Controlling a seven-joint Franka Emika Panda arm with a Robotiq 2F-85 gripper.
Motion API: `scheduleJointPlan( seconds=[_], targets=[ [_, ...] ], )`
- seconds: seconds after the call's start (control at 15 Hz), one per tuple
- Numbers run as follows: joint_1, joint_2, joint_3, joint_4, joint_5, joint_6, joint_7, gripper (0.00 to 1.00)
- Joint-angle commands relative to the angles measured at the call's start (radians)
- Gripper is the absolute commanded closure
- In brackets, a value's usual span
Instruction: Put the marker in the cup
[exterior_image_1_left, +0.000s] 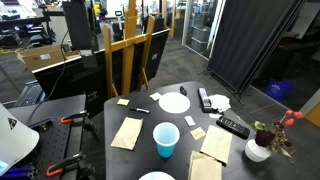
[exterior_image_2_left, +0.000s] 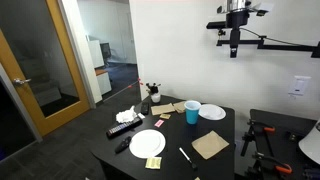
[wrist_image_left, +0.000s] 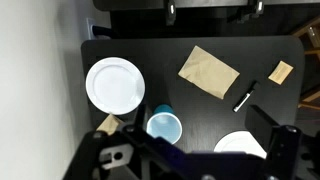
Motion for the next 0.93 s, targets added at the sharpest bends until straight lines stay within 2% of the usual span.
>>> scheduleJointPlan(
  seconds=[0.0,0.47,0.87],
  targets=[
    [-0.003,0.001,0.003,0.002,0.002,-0.002,-0.001,0.00],
    [0.000,0.005,0.009,0.002,0.000,0.005,0.003,0.00],
    [0.039,0.052,0.109,0.008,0.024,0.089,0.140,0.00]
  ],
)
